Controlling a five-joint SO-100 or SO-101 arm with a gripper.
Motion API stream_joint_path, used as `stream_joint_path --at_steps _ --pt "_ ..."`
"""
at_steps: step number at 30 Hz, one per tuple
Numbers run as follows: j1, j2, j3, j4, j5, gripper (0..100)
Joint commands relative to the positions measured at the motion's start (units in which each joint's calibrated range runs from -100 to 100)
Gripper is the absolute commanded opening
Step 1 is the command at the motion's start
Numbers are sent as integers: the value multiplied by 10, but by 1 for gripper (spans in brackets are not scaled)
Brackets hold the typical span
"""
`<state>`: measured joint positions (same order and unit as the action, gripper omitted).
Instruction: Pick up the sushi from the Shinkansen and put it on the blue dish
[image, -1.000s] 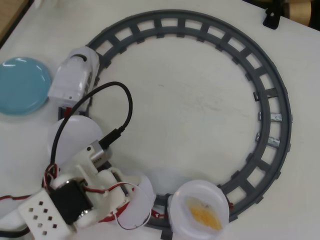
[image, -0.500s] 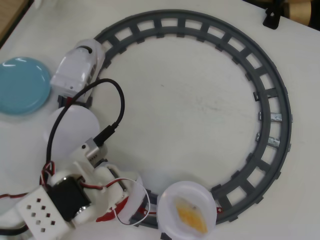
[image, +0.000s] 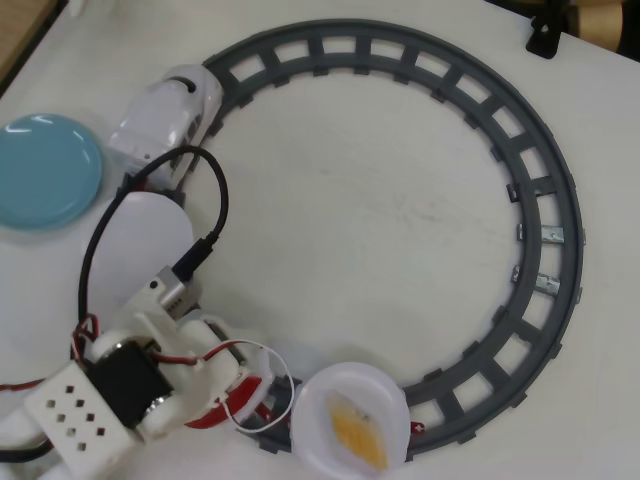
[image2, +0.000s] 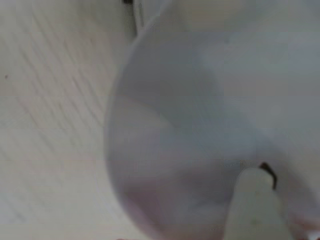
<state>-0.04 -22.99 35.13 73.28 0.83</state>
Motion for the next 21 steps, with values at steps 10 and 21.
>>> stream_joint_path --at_steps 10,21 --pt "-278 -126 -15 -18 10 25" --pt "-269 -186 -25 18 13 28"
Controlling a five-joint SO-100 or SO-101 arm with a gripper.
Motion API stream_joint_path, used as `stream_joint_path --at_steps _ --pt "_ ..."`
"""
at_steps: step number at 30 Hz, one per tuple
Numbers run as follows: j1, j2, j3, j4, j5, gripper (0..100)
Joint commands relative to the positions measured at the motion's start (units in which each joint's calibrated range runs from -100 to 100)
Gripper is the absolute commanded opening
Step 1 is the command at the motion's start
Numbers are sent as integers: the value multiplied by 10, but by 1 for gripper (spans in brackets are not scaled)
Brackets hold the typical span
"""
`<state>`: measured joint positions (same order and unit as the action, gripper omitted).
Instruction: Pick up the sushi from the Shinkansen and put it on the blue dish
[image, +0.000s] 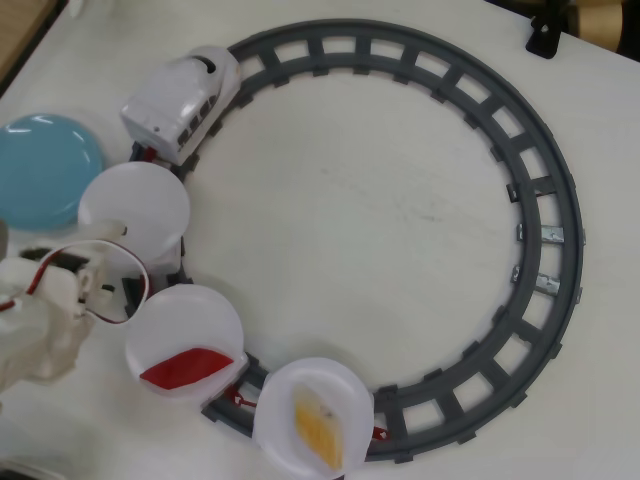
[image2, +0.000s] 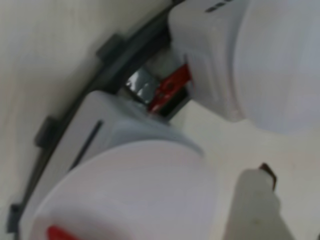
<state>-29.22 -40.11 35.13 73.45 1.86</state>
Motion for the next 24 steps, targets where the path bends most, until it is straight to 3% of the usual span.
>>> stream_joint_path --at_steps 1,12,24 --pt "29 -14 -27 24 6 29" --pt "82 -7 -48 40 19 29" --pt "66 202 -221 147 -12 29"
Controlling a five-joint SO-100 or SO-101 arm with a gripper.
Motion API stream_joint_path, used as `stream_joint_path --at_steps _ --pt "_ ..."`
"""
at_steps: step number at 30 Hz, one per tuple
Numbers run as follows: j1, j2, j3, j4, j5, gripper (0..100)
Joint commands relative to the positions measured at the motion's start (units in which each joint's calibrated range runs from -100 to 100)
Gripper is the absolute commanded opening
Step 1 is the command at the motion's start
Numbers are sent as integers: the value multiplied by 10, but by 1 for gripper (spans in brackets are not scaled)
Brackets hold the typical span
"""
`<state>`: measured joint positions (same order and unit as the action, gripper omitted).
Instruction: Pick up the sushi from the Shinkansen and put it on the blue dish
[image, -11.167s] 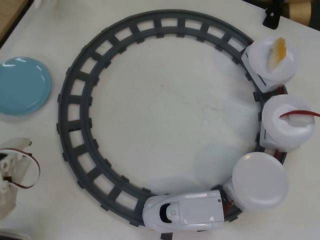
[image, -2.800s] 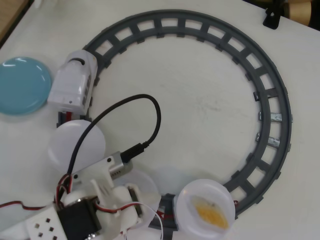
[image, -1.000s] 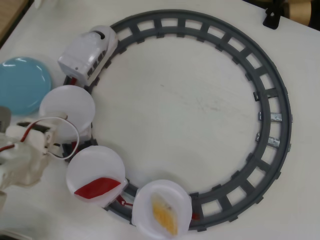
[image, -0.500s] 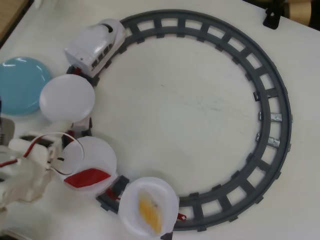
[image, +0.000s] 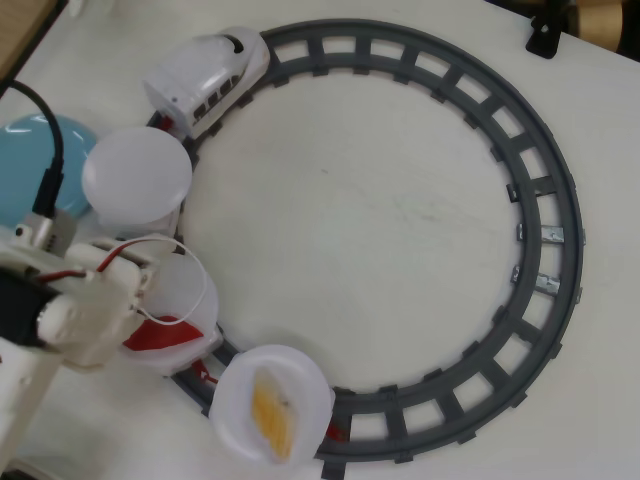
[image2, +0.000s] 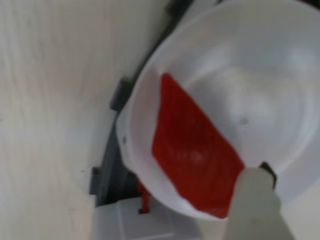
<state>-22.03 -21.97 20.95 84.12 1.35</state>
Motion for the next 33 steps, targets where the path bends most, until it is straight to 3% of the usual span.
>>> stream_joint_path --at_steps 1,9,33 --pt "-7 26 -100 59 -7 29" --pt "-18 41 -203 151 -6 29" --pt "-98 156 -81 72 -2 29"
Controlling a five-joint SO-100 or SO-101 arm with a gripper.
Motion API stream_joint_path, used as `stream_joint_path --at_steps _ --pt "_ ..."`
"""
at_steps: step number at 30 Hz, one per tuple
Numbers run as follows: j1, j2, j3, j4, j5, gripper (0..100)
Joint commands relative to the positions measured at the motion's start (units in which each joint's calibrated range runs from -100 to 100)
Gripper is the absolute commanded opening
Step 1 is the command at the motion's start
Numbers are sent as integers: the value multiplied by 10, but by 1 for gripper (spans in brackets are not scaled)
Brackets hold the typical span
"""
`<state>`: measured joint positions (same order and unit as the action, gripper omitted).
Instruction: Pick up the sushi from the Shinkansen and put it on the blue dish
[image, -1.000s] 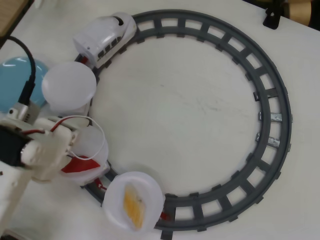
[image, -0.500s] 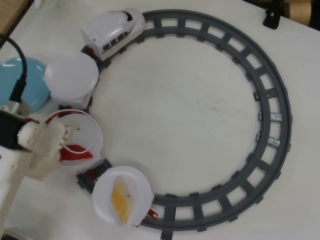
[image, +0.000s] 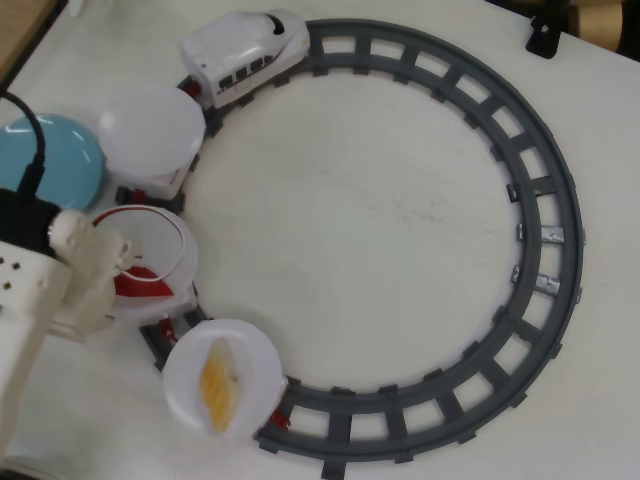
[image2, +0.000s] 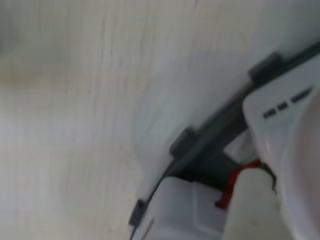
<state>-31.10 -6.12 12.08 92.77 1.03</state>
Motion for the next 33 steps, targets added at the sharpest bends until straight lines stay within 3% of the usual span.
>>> stream_joint_path --at_steps 1,8,16,25,33 --pt "-11 -2 15 -22 1 29" --pt "-30 -2 69 -88 2 28" --pt "-29 -1 82 -149 -3 2" --pt "-28 -11 77 -137 2 3" --pt "-31 -10 -29 -55 3 3"
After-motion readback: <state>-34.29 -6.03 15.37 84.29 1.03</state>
